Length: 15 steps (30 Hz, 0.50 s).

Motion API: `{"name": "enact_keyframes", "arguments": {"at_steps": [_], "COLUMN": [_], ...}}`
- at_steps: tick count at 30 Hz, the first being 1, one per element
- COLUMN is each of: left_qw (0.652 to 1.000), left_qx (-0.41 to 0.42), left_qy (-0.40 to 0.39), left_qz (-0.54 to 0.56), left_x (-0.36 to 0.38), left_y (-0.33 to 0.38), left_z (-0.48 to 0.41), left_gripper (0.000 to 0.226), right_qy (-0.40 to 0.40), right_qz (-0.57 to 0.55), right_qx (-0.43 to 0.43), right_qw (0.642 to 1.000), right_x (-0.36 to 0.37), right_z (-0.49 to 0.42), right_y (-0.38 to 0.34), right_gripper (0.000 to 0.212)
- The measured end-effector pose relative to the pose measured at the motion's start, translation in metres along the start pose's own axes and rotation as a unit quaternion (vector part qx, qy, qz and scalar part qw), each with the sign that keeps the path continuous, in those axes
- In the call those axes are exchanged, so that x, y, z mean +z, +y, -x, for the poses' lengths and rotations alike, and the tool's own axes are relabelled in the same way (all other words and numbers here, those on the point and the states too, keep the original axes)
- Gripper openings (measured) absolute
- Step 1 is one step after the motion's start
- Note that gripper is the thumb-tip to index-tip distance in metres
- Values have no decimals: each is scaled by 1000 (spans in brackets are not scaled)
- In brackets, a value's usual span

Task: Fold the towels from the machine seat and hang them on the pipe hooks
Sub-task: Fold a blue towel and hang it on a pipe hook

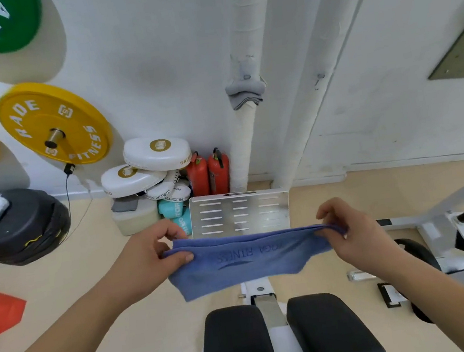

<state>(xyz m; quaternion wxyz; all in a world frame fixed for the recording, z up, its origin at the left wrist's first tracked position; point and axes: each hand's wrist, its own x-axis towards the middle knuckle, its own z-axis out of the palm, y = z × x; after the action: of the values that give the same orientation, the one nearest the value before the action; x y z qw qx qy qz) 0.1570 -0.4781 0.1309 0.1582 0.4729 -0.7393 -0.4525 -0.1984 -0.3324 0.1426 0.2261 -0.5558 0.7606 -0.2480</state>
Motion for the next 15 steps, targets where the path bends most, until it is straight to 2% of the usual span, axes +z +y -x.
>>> {"name": "enact_keyframes", "arguments": {"at_steps": [4, 10, 15], "left_qw": [998, 993, 984], "left_qx": [23, 63, 124], "left_qy": [-33, -71, -113], "left_qz": [-49, -65, -63], "left_x": [-1, -7, 1], "left_y": [6, 20, 37], "left_z": [4, 16, 22], "left_gripper": [23, 20, 28], "right_qy": [-50, -129, -124], "right_qz": [-44, -90, -95], "right_qx": [15, 56, 97], "right_qw": [998, 986, 983], "right_x": [-10, -26, -26], "right_z": [1, 4, 8], "right_y": [-6, 0, 9], "right_gripper": [31, 30, 22]}}
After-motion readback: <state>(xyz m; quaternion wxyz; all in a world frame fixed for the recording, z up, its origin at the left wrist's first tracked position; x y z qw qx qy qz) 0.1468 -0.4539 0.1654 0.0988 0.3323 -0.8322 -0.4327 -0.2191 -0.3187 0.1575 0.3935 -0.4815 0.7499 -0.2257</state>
